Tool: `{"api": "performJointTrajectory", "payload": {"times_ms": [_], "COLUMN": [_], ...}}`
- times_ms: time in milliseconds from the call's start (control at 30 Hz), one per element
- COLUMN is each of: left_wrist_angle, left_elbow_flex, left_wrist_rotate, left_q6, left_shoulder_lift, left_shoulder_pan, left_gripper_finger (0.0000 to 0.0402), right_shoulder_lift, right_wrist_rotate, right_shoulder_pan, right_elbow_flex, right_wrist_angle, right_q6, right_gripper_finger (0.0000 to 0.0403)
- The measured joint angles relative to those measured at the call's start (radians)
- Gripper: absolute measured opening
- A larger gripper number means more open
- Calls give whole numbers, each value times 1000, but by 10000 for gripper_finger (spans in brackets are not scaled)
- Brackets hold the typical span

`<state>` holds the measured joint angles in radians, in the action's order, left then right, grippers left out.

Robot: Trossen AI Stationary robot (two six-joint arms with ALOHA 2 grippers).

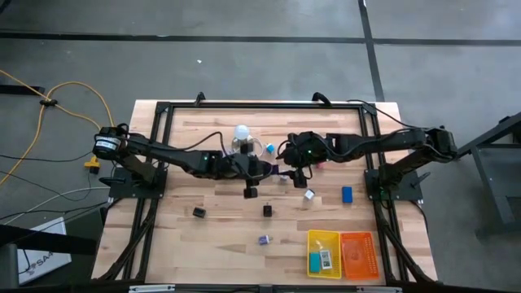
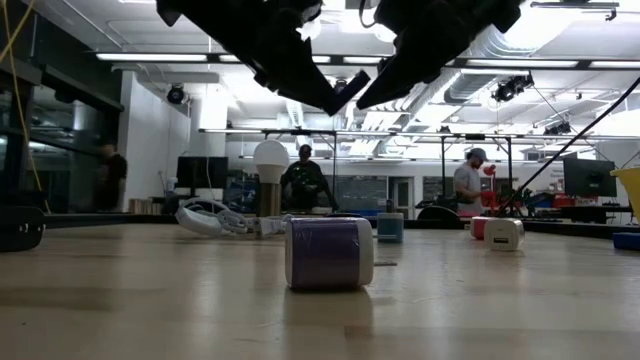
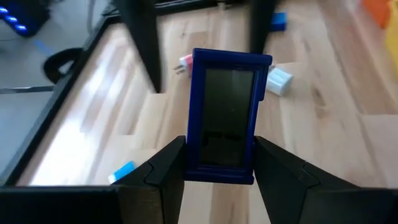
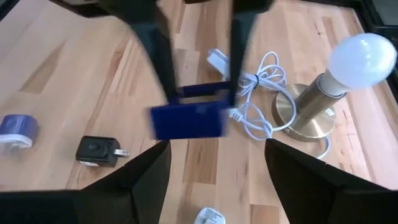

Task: Pick & Place Office items
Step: Put the violet digital clock into the yellow basket

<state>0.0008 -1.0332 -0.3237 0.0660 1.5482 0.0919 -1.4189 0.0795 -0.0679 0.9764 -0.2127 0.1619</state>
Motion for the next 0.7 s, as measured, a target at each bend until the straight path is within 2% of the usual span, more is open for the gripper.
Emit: {"api": "performJointTrajectory", "payload": {"times_ms": [167, 433, 700], "left_wrist_angle": [1, 13, 33], "left_elbow_flex": [0, 0, 0], "left_wrist_rotate": [-5, -5, 25], "left_q6": [9, 9, 8], "left_shoulder_lift": [0, 0, 0], "left_shoulder_pan": [-10, -15, -10], "left_gripper_finger": [159, 159, 159], "right_shoulder_lift": [0, 0, 0], "right_wrist_rotate": [-11, -98, -93], "right_shoulder_pan": [26, 51, 51], "right_elbow_flex": [0, 0, 0], "right_wrist_angle": [4, 21, 79], "right_q6": [26, 53, 54], "right_gripper_finger": [248, 248, 248]}}
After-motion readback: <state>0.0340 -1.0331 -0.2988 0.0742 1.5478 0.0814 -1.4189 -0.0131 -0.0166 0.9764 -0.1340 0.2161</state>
